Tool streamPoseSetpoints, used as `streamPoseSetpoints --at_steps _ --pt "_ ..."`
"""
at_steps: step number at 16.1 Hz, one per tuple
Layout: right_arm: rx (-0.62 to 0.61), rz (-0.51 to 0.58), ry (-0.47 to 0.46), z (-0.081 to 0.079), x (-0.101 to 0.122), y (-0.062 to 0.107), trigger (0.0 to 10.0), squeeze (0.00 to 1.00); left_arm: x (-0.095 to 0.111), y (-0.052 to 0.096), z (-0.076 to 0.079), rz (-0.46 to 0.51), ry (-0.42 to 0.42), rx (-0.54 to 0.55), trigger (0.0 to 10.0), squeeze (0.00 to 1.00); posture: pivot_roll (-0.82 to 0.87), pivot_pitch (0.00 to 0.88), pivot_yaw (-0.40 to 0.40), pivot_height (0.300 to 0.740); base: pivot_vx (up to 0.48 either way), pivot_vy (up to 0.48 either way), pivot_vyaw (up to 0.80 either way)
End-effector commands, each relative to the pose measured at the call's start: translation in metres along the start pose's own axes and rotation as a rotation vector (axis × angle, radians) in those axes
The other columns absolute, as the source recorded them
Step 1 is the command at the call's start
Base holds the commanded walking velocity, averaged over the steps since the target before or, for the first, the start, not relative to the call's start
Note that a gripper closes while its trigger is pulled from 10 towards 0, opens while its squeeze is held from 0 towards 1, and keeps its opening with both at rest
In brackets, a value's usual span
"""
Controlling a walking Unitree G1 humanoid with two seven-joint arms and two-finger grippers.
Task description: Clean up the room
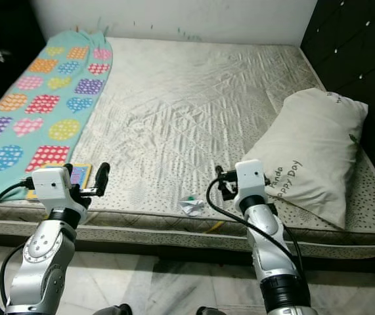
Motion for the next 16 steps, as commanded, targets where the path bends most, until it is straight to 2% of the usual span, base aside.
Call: streamPoseSetpoints --at_steps 1,6,15,16 --pt "-0.001 0.008 -0.016 0.0018 0.0034 0.0001 10.0 0.00 -0.0010 0.0008 -0.0009 -0.007 -0.012 -0.003 10.0 0.00 -0.03 0.093 -0.012 0.720 0.000 0.000 0.00" --pt "0.022 0.020 -0.026 -0.0019 0.0043 0.0003 10.0 0.00 -0.0012 -0.0002 -0.0009 -0.007 -0.020 -0.004 10.0 0.00 -0.02 0.087 -0.010 0.675 0.000 0.000 0.00" --pt "0.051 0.025 -0.018 -0.0053 0.0049 0.0010 10.0 0.00 -0.0006 0.0005 -0.0044 0.001 -0.024 0.029 10.0 0.00 -0.03 0.091 -0.013 0.675 0.000 0.000 0.00" --pt "0.056 0.027 -0.017 -0.0059 0.0056 0.0008 10.0 0.00 -0.0006 0.0004 -0.0041 0.002 -0.023 0.032 10.0 0.00 -0.03 0.096 -0.015 0.661 0.000 0.000 0.00"
Point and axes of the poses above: a point about 5 cm out from each wrist's last joint towards the gripper, its own y axis pointing back from the gripper into the wrist, its own x axis along the axis of the wrist's last joint, z = x × y, the point moved 1 cm from there along -y, pointing out of the wrist towards the gripper
